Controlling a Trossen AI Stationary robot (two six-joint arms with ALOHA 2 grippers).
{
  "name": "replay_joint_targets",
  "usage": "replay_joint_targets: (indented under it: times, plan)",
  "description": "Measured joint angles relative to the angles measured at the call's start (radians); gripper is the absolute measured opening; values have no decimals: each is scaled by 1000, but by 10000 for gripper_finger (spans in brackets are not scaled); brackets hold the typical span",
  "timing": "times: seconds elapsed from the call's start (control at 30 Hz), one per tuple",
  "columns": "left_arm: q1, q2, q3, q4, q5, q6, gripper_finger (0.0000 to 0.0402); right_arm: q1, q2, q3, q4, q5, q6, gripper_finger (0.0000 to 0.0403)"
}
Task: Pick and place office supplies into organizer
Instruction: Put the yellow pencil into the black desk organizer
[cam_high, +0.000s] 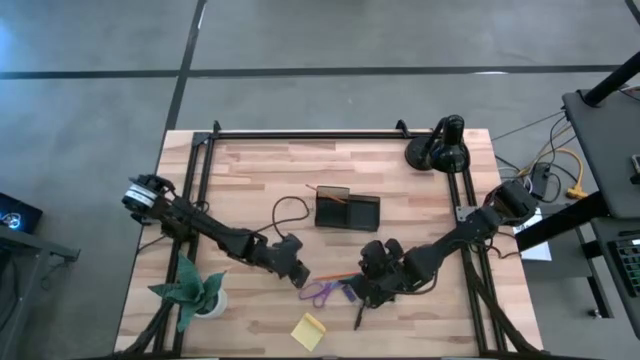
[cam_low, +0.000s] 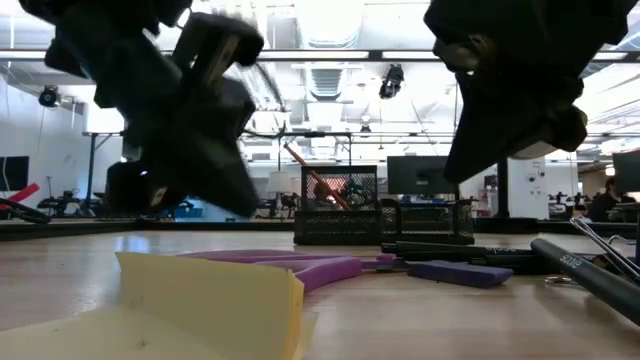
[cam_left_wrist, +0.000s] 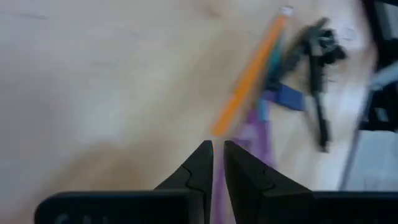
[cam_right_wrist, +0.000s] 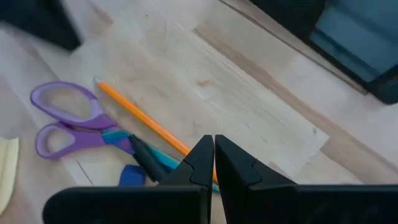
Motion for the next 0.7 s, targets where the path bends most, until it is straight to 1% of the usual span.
replay_joint_targets:
  times: [0.13, 0.3, 0.47, 0.53, 0.7]
  plan:
    - [-16, 49, 59, -2, -10, -7, 24, 1, 0, -2, 0, 0, 29, 9]
    - [-16, 97, 112, -25, -19, 31, 24, 1, 0, -2, 0, 0, 25, 9]
    - [-24, 123, 130, -145, -19, 99, 24, 1, 0, -2, -1, -1, 25, 9]
    - [-26, 129, 136, -148, -18, 125, 24, 1, 0, -3, 1, -1, 23, 9]
    - [-28, 128, 139, -153, -18, 128, 24, 1, 0, -5, -2, -2, 21, 9]
